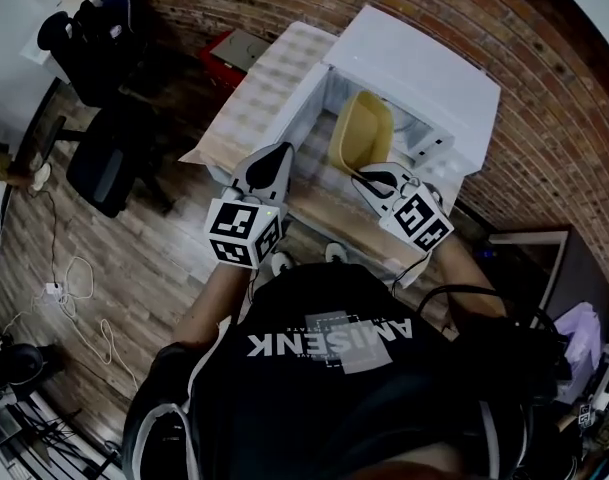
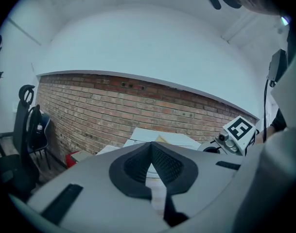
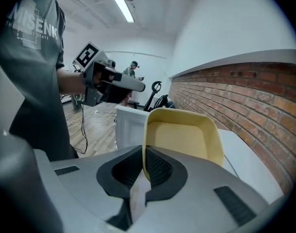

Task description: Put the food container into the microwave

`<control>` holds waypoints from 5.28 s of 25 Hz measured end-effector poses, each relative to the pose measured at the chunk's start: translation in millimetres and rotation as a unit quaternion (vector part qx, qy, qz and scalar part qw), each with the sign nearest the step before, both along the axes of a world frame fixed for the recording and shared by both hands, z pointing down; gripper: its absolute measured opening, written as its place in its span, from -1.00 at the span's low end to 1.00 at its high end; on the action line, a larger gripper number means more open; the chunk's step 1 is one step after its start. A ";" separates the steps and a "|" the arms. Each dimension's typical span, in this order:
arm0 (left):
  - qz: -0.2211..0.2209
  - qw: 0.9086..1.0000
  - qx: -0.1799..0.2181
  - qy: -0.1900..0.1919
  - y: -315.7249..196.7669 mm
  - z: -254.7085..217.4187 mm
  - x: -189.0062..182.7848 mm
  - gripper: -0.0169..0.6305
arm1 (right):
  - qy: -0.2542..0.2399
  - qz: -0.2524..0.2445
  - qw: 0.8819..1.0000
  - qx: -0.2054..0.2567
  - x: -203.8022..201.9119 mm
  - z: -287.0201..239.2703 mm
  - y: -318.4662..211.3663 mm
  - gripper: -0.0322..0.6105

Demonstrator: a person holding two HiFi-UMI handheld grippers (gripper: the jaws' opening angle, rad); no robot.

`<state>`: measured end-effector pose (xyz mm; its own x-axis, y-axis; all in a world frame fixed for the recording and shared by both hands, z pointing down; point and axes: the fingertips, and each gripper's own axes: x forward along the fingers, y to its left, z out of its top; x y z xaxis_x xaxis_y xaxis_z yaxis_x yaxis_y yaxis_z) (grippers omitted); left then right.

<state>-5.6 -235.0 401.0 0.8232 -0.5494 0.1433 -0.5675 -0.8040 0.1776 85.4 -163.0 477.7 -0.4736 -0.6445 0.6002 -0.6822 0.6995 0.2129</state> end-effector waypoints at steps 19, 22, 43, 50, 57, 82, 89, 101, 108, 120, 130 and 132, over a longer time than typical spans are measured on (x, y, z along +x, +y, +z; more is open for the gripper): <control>-0.066 0.998 0.012 -0.004 8.9 -4.8 -13.2 -0.91 | 0.056 -0.076 0.992 -0.082 13.0 86.9 -24.7 -0.76; -0.071 0.997 0.013 -0.003 8.4 -5.7 -11.5 -0.91 | 0.065 -0.069 0.991 -0.093 22.2 99.0 -32.8 -0.76; -0.127 0.992 0.010 -0.020 1.9 -8.1 -18.0 -0.91 | 0.111 0.057 0.988 -0.093 99.4 142.5 -122.4 -0.76; -0.126 0.991 0.021 -0.030 3.8 -11.2 -12.0 -0.91 | 0.125 0.096 0.984 -0.088 117.0 159.8 -143.2 -0.76; -0.143 0.989 0.013 -0.029 -0.1 -12.1 -20.8 -0.91 | 0.141 0.148 0.976 -0.076 141.3 169.2 -166.1 -0.76; -0.166 0.985 0.018 -0.036 -4.3 -16.2 -16.9 -0.91 | 0.188 0.221 0.955 -0.054 192.7 196.9 -201.1 -0.75; -0.170 0.985 0.005 -0.022 -3.0 -19.1 -23.8 -0.91 | 0.201 0.230 0.951 -0.053 196.3 199.2 -201.5 -0.75; -0.169 0.985 0.005 -0.025 -2.4 -16.7 -27.1 -0.91 | 0.215 0.236 0.947 -0.043 201.3 198.0 -201.9 -0.55; -0.161 0.987 0.005 -0.019 -2.1 -15.8 -27.9 -0.91 | 0.212 0.248 0.945 -0.022 197.2 186.7 -195.3 -0.43; -0.105 0.994 0.008 0.004 -3.0 -20.1 -17.8 -0.91 | 0.122 0.272 0.954 -0.004 156.1 133.3 -159.9 -0.44; -0.043 0.999 0.000 0.024 -1.7 -20.8 -6.6 -0.91 | 0.047 0.312 0.948 0.039 135.8 56.6 -116.6 -0.59; -0.037 0.999 -0.005 0.029 -3.5 -19.9 -6.6 -0.91 | 0.023 0.322 0.945 0.050 130.9 41.8 -108.8 -0.63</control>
